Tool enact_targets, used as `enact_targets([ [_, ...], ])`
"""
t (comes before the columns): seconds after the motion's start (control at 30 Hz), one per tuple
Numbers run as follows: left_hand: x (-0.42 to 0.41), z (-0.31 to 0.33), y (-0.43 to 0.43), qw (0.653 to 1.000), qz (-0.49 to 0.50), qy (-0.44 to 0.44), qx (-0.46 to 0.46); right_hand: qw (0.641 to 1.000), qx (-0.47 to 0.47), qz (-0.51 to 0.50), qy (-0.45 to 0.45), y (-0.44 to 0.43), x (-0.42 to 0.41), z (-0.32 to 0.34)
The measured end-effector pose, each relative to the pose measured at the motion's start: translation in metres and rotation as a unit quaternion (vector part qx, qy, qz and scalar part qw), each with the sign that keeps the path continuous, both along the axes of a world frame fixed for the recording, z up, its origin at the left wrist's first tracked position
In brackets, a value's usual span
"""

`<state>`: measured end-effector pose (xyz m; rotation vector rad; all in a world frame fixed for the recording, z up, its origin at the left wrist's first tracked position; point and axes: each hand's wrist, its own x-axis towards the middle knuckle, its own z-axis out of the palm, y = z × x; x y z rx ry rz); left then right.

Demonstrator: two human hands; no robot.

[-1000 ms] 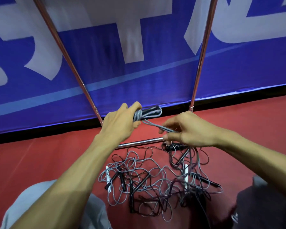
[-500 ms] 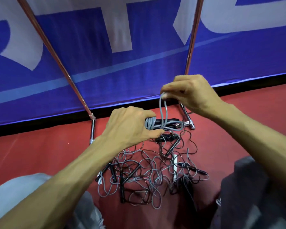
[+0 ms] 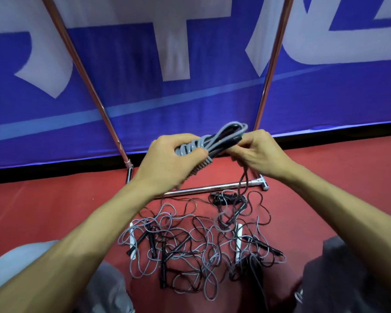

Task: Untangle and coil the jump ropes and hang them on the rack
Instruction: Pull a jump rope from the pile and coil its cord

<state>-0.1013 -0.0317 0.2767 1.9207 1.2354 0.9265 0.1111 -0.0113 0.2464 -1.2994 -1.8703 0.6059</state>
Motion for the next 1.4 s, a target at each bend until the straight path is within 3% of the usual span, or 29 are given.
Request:
enact_targets([
  [0.2, -0.001, 0.004, 0.005, 0.992, 0.026, -0.106, -0.061, 0.971, -0.159, 0.082, 0.158, -0.012, -0.02, 0.002],
  [0.37, -0.013, 0.002, 0.023, 0.991, 0.102, -0.083, -0.021, 0.948, -0.241, 0.103, 0.181, -0.017, -0.026, -0.003],
  [0.47, -0.021, -0.001, 0.033, 0.99, 0.137, -0.016, 0.001, 0.942, -0.258, 0.107, 0.187, -0.02, -0.03, -0.003],
  [0.53, -0.023, -0.005, 0.035, 0.989, 0.142, 0.044, 0.006, 0.954, -0.242, 0.105, 0.144, -0.022, -0.033, -0.002],
  [0.63, -0.02, -0.014, 0.037, 0.98, 0.139, 0.139, 0.024, 0.979, -0.185, 0.08, -0.022, -0.025, -0.035, -0.004],
  [0.77, -0.02, -0.021, 0.041, 0.961, 0.16, 0.214, 0.072, 0.963, -0.243, 0.067, -0.097, -0.032, -0.035, -0.004],
  [0.87, -0.027, -0.024, 0.047, 0.938, 0.163, 0.287, 0.106, 0.944, -0.177, 0.088, -0.264, -0.043, -0.029, -0.003],
  [1.03, -0.028, -0.036, 0.046, 0.892, 0.076, 0.425, 0.131, 0.929, 0.022, 0.148, -0.339, -0.05, -0.027, 0.009],
  [1.17, -0.018, -0.04, 0.042, 0.873, 0.004, 0.466, 0.142, 0.922, 0.169, 0.117, -0.327, -0.041, -0.02, 0.014],
  [1.27, -0.011, -0.035, 0.035, 0.865, -0.069, 0.476, 0.141, 0.937, 0.193, 0.07, -0.282, -0.031, -0.014, 0.014],
  [1.4, 0.001, -0.027, 0.024, 0.829, -0.14, 0.514, 0.171, 0.951, 0.213, 0.008, -0.222, -0.021, -0.007, 0.013],
])
